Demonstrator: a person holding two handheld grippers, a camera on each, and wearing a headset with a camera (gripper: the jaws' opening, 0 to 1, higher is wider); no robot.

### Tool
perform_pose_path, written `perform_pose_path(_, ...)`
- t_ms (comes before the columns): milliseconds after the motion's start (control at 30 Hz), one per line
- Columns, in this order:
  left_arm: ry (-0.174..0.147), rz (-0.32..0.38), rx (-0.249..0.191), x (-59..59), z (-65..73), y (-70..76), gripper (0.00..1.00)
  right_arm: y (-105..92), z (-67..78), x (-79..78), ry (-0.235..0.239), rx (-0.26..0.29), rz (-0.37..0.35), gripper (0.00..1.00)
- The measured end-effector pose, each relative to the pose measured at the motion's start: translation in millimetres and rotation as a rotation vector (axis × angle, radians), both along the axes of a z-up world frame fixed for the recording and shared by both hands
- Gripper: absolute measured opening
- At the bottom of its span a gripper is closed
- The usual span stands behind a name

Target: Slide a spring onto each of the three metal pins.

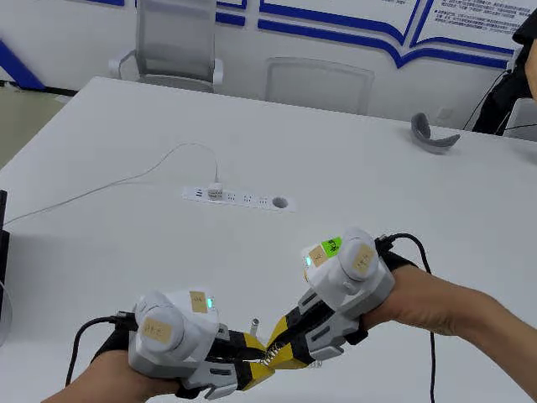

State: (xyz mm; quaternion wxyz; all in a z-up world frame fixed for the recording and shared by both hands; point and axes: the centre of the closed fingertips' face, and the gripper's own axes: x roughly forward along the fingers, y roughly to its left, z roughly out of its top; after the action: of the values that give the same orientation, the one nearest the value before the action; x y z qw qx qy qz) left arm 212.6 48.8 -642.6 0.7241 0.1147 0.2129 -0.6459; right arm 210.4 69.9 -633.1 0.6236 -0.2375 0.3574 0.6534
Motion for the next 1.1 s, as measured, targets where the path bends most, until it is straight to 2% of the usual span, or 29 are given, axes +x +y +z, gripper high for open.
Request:
perform_pose_path(200, 0.009, 0.017, 0.013, -1.2, -5.9, 3.7, 0.17, -3.7, -2.5, 2.6, 0.001, 0.006, -0.027, 0.12)
perform_pose_path(500, 0.028, 0.089, 0.022, 5.0, -14.7, 17.5, 0.24, -10.9, -10.3, 4.4, -0.001, -0.002, -0.054, 0.12)
perform_pose_path(800, 0.033, 0.177, 0.029, 17.8, -18.6, 40.5, 0.29, -17.3, -18.9, 8.5, -0.004, -0.023, -0.071, 0.12)
perform_pose_path(1100, 0.037, 0.267, 0.036, 30.5, -23.0, 64.1, 0.35, -22.2, -26.4, 23.9, -0.022, -0.049, -0.111, 0.12)
